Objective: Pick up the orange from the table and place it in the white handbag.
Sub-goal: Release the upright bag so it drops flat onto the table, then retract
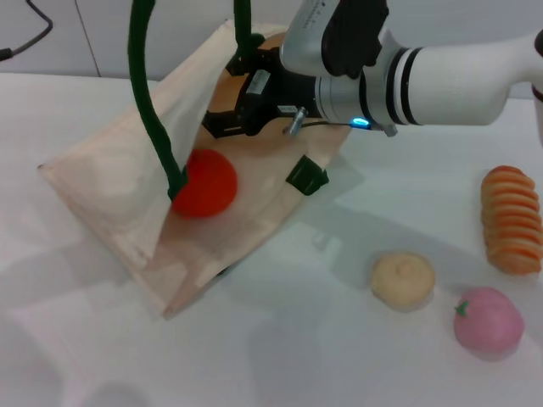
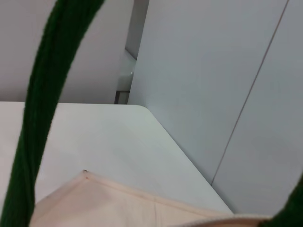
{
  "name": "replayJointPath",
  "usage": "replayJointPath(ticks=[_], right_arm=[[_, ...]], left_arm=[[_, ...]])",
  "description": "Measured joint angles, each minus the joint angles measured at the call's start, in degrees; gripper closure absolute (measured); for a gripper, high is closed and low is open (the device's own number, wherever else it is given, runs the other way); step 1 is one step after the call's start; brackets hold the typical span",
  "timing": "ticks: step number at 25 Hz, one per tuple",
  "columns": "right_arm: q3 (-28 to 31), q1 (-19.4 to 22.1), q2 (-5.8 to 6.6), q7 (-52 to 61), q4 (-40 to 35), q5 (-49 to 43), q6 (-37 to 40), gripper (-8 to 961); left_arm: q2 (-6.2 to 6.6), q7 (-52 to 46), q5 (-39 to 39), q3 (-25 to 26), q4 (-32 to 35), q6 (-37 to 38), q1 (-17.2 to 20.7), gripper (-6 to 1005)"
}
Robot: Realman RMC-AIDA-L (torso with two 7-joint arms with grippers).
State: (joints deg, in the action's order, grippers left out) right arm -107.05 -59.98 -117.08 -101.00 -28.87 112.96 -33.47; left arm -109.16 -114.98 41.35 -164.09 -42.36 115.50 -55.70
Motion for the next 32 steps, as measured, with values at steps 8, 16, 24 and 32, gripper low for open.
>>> replayJointPath(ticks=[8,16,24,32], right_arm=[[0.9,1.9,0.56,0.1,0.5,-0.4,0.7,73],[6.0,3.8,1.12,0.1,1.6,-3.3,1.5,74],[10.4,5.8,1.56,0.1,1.9,-5.8,2.0,74],[13.6,9.2,3.12,0.1,1.9,-6.0,2.1,75]], left_arm=[[0.28,0.6,0.0,0.0,0.5,-0.9,1.0,847],[0.33,0.2,0.2,0.1,0.6,-3.3,1.9,806],[0.18,0.4,2.0,0.0,0.6,-3.9,3.5,685],[0.29,0.1,2.2,0.1,0.6,-4.7,4.0,452]])
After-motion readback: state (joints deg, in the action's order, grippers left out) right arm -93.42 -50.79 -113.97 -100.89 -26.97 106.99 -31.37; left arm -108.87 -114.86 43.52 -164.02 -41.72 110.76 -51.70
